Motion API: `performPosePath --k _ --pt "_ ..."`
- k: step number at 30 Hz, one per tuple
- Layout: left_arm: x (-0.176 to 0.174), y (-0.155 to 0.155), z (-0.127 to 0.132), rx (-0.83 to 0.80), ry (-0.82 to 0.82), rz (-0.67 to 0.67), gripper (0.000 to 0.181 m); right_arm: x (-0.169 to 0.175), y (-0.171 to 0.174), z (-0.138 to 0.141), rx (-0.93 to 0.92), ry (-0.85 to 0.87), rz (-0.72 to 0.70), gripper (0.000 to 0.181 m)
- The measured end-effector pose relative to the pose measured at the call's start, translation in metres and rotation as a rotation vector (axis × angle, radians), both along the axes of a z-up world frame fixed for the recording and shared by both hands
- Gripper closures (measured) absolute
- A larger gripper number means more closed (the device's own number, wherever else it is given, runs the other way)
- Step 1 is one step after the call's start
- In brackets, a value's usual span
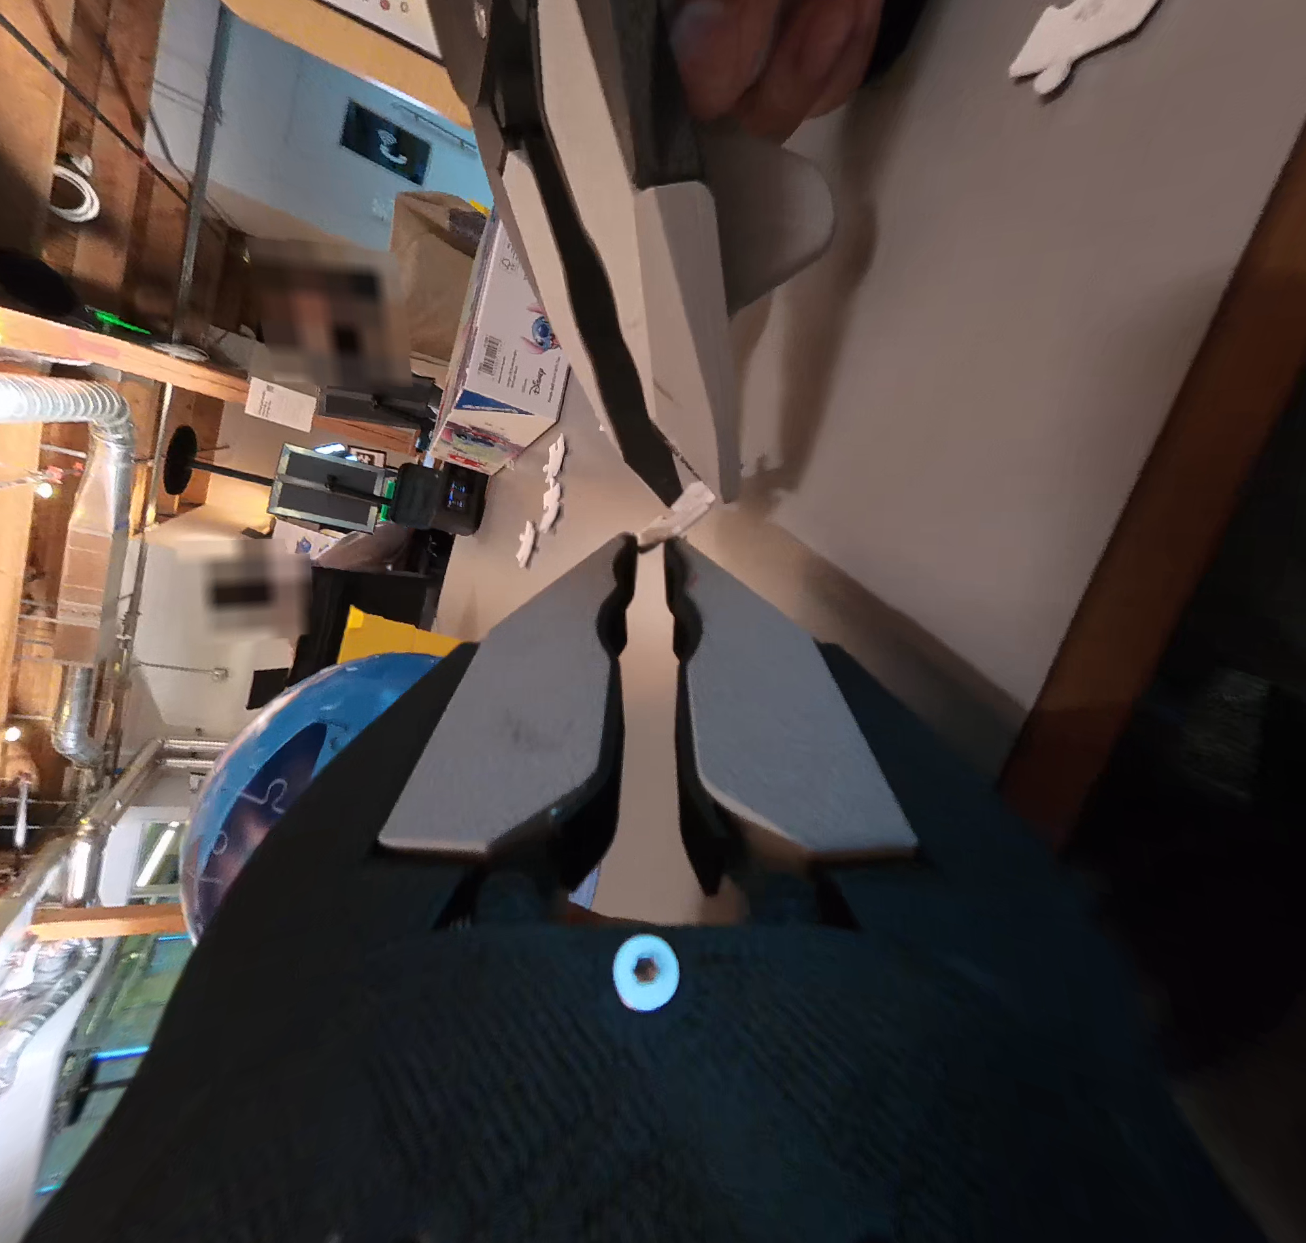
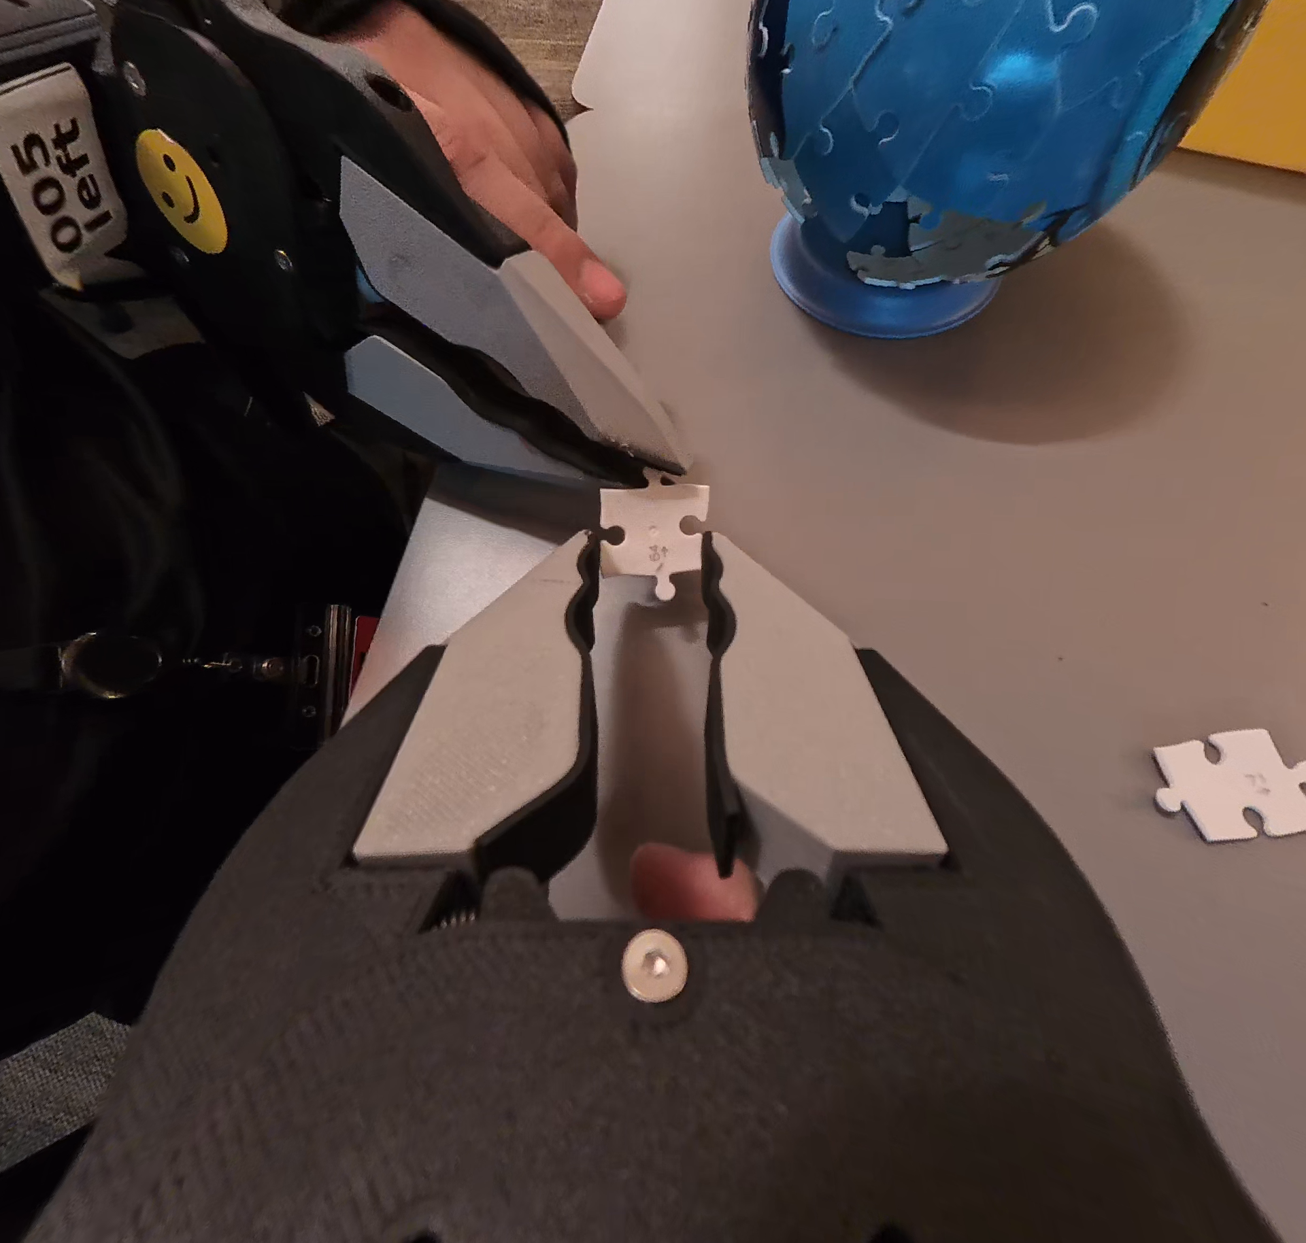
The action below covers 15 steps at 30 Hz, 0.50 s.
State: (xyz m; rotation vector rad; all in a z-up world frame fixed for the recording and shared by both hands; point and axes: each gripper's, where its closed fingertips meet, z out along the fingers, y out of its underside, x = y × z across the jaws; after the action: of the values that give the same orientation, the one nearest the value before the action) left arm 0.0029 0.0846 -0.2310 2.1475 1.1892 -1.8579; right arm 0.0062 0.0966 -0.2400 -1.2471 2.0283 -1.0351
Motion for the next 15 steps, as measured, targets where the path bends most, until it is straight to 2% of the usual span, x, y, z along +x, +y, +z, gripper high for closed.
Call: performPosePath --k 1,6,10,15 --pt "0.000 -0.002 -0.001 -0.021 -0.015 0.000 0.176 -0.001 -0.001 0.000 -0.004 0.003 -0.006 0.155" --pt "0.004 -0.007 -0.007 -0.156 -0.075 -0.033 0.181 -0.015 -0.005 -0.007 -0.040 0.075 -0.022 0.151" --pt "0.014 -0.014 -0.008 -0.233 -0.094 -0.053 0.181 -0.016 -0.004 -0.002 -0.071 0.053 -0.017 0.153" --pt "0.017 -0.013 0.000 -0.462 -0.132 -0.113 0.181 -0.010 -0.003 -0.004 -0.171 0.120 -0.001 0.153"
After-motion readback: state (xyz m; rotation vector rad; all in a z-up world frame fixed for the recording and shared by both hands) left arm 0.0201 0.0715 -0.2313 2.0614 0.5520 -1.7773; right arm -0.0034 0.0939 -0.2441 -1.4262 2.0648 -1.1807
